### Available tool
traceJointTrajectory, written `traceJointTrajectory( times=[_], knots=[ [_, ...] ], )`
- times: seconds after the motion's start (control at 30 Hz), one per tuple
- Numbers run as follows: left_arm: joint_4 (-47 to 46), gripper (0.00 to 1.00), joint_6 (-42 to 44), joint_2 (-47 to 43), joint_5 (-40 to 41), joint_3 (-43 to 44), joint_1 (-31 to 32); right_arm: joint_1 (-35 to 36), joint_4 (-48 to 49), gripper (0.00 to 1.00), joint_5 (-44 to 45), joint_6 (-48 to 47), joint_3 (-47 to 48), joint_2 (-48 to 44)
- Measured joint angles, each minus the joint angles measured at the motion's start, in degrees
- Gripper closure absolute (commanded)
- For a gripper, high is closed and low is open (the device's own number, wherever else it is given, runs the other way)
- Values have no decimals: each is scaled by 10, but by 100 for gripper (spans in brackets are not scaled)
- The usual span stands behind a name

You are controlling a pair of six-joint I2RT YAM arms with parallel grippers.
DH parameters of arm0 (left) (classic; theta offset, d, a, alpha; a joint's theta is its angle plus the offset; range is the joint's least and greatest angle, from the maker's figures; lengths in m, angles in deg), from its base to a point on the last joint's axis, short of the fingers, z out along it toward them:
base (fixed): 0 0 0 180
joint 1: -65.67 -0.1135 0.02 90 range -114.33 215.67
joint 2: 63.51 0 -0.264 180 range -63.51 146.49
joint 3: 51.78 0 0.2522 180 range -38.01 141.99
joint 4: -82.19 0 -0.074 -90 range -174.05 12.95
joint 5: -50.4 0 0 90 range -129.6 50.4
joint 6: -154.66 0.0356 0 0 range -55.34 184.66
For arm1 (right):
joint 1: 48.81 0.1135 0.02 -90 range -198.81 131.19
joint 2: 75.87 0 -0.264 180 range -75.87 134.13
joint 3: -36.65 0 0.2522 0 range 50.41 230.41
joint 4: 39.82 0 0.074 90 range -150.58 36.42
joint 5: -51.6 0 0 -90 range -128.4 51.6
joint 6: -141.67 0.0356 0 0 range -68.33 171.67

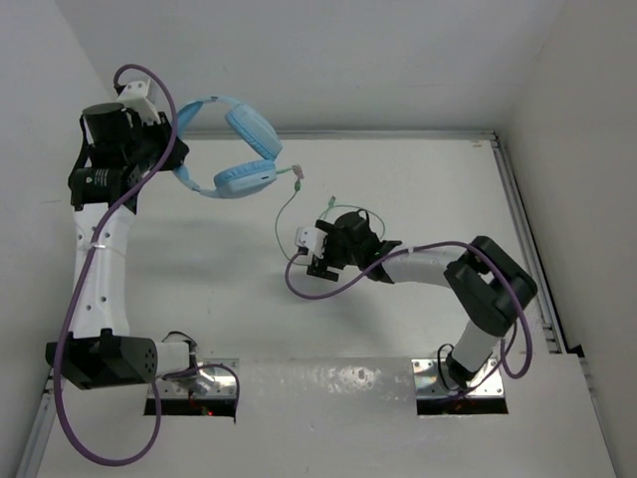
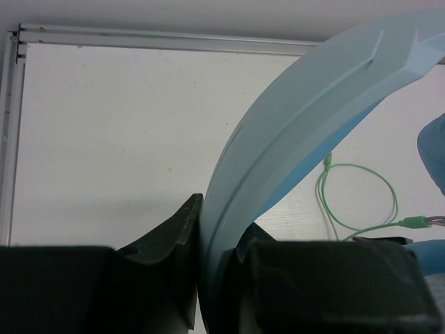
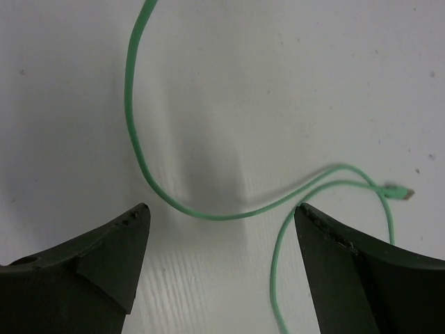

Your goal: Wrap the headphones

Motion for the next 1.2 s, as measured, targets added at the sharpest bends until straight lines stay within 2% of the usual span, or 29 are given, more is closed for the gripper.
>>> traceJointTrajectory(
  times=[0.13,0.27,0.37,0.4,0.43,0.6,0.73,0.8,0.87,0.97,1.03,1.2],
  knots=[
    [0,100,-9,-3,-5,0,0,15,7,25,0,-17,46,65],
    [0,100,-13,-14,-8,0,0,22,26,47,7,-13,62,107],
    [0,100,-22,-21,-18,1,0,26,28,78,12,6,89,144],
    [0,100,-25,-22,-21,1,0,27,26,92,13,14,102,155],
    [0,100,-28,-22,-24,1,0,28,24,98,14,22,115,164],
    [-17,100,-45,-22,-18,-14,0,64,-7,100,55,52,138,151],
    [-55,100,-65,-13,-1,-72,0,159,-120,100,105,43,173,106],
    [-61,100,-70,8,7,-93,1,217,-195,100,122,37,252,106],
    [-65,100,-70,41,24,-104,10,270,-283,100,126,33,372,122],
    [-75,100,-61,84,69,-125,43,314,-382,100,123,27,541,149],
    [-75,100,-49,93,88,-139,69,317,-419,100,125,25,605,156],
    [-69,100,-7,96,104,-155,138,283,-484,100,163,19,686,161]
  ],
)
